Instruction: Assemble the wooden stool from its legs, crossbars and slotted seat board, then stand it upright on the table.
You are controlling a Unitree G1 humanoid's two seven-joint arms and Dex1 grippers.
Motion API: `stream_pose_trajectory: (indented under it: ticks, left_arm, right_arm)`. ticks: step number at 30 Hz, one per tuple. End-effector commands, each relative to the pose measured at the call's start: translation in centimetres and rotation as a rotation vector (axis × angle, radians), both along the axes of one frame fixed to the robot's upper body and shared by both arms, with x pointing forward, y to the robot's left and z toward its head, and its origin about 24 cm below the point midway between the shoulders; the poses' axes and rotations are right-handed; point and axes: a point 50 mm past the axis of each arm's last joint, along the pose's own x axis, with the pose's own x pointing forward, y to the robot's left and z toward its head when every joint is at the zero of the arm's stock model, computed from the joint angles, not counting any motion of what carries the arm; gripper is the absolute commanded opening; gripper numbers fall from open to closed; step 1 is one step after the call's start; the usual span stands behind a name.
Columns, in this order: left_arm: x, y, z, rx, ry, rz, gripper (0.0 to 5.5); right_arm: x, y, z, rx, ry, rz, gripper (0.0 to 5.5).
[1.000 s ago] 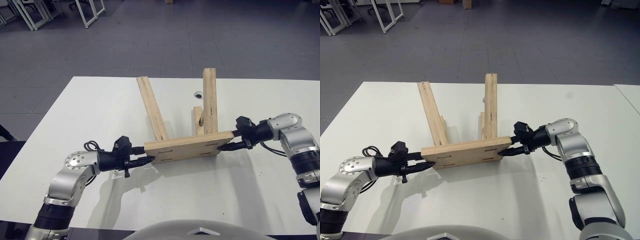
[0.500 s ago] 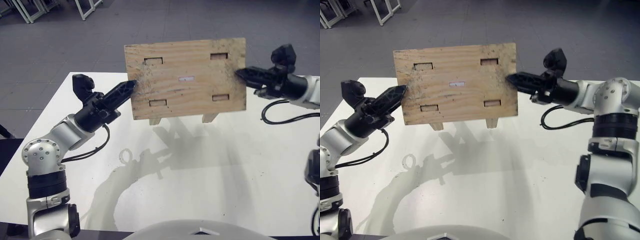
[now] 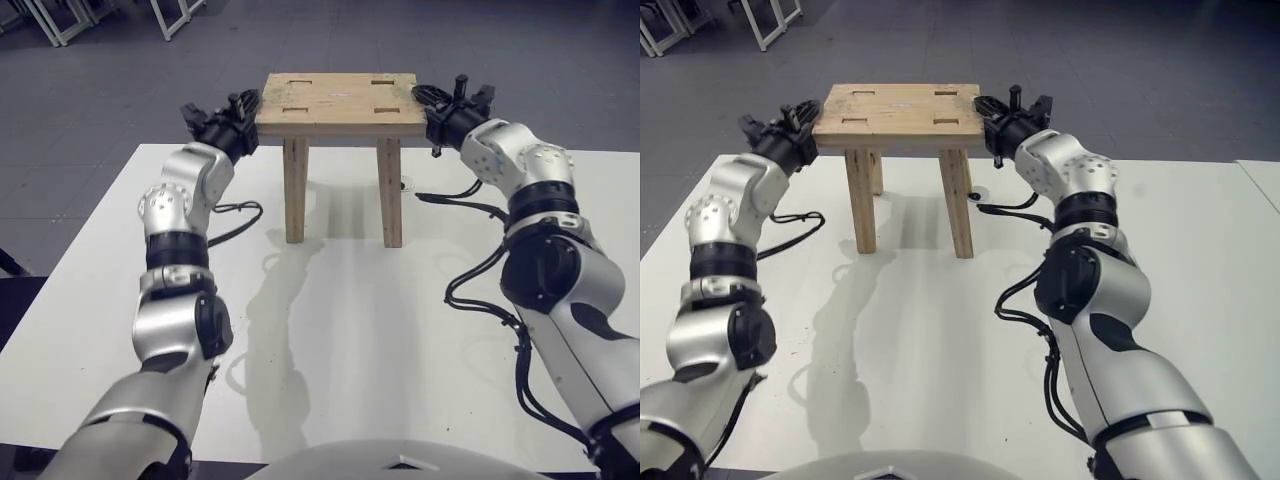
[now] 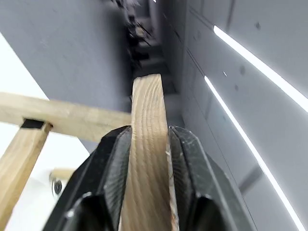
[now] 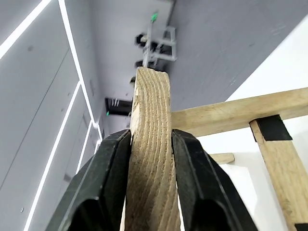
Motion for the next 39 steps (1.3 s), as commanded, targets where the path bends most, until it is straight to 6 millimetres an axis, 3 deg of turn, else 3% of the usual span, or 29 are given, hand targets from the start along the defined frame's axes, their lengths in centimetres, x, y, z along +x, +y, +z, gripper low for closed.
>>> stream_pose_trajectory:
  ticks: [1, 9, 12, 14, 16, 18, 20, 24, 26, 28, 29, 30, 32, 34, 35, 36, 37, 39]
  left_arm:
    - [1.5, -0.2, 0.6, 0.028, 0.051, 0.050, 1.31]
    - [0.9, 1.4, 0.7, 0.036, -0.028, 0.021, 1.31]
    - [0.6, 1.4, 1.0, 0.040, -0.072, -0.004, 1.85]
    - [0.2, 2.6, 1.3, 0.118, -0.108, 0.045, 2.03]
    - [-0.2, 4.4, 1.4, 0.274, -0.107, 0.136, 2.03]
    - [-0.9, 5.6, 2.2, 0.529, -0.131, 0.219, 2.03]
    - [-1.2, 5.3, 4.4, 0.753, -0.210, 0.284, 2.03]
    - [0.0, -0.2, 12.8, 1.101, -0.571, 0.363, 2.03]
    - [0.1, -1.6, 15.9, 1.165, -0.685, 0.438, 2.03]
    - [0.1, -2.4, 17.7, 1.202, -0.741, 0.478, 2.03]
    - [0.3, -2.6, 17.6, 1.214, -0.736, 0.471, 2.03]
    - [0.6, -2.6, 17.0, 1.230, -0.716, 0.458, 2.03]
    - [1.6, -2.6, 14.0, 1.240, -0.623, 0.391, 2.03]
    - [2.6, -2.6, 8.9, 1.247, -0.478, 0.276, 2.03]
    - [2.8, -2.4, 5.2, 1.247, -0.366, 0.203, 2.03]
    - [2.5, -2.6, 0.2, 1.227, -0.219, 0.085, 2.03]
    - [1.9, -3.0, -3.7, 1.237, -0.130, -0.013, 2.03]
    - [-0.2, -4.1, -10.2, 1.153, 0.016, -0.172, 2.03]
  right_arm:
    - [-0.3, 2.2, -3.0, -0.100, 0.116, 0.059, 2.12]
    - [-0.2, -0.4, -0.1, 0.012, -0.118, 0.080, 3.67]
    - [-0.2, -0.9, 1.0, 0.025, -0.181, 0.086, 3.96]
    - [-0.1, -1.7, 1.8, -0.069, -0.219, 0.066, 3.96]
    - [0.2, -3.0, 2.3, -0.283, -0.234, 0.001, 3.96]
    - [0.6, -4.0, 3.0, -0.519, -0.281, -0.078, 3.96]
    - [0.7, -3.6, 4.9, -0.684, -0.406, -0.116, 3.96]
    - [-0.1, 1.4, 11.5, -0.839, -0.847, -0.152, 3.96]
    - [-0.9, 3.1, 14.1, -0.820, -1.003, -0.198, 3.96]
    - [-1.5, 4.8, 15.6, -0.827, -1.096, -0.199, 3.96]
    - [-1.4, 5.5, 15.1, -0.853, -1.081, -0.178, 3.96]
    - [-1.1, 6.0, 14.2, -0.891, -1.053, -0.153, 3.96]
    - [-0.3, 6.5, 10.5, -0.952, -0.940, -0.071, 3.96]
    - [0.3, 6.8, 4.7, -1.025, -0.783, 0.049, 3.96]
    - [0.2, 6.6, 1.3, -1.062, -0.690, 0.117, 3.96]
    - [0.0, 6.2, -2.1, -1.080, -0.586, 0.161, 3.96]
    - [-0.4, 5.7, -4.3, -1.100, -0.519, 0.188, 3.96]
    - [-0.6, 4.8, -6.0, -1.110, -0.461, 0.194, 3.96]
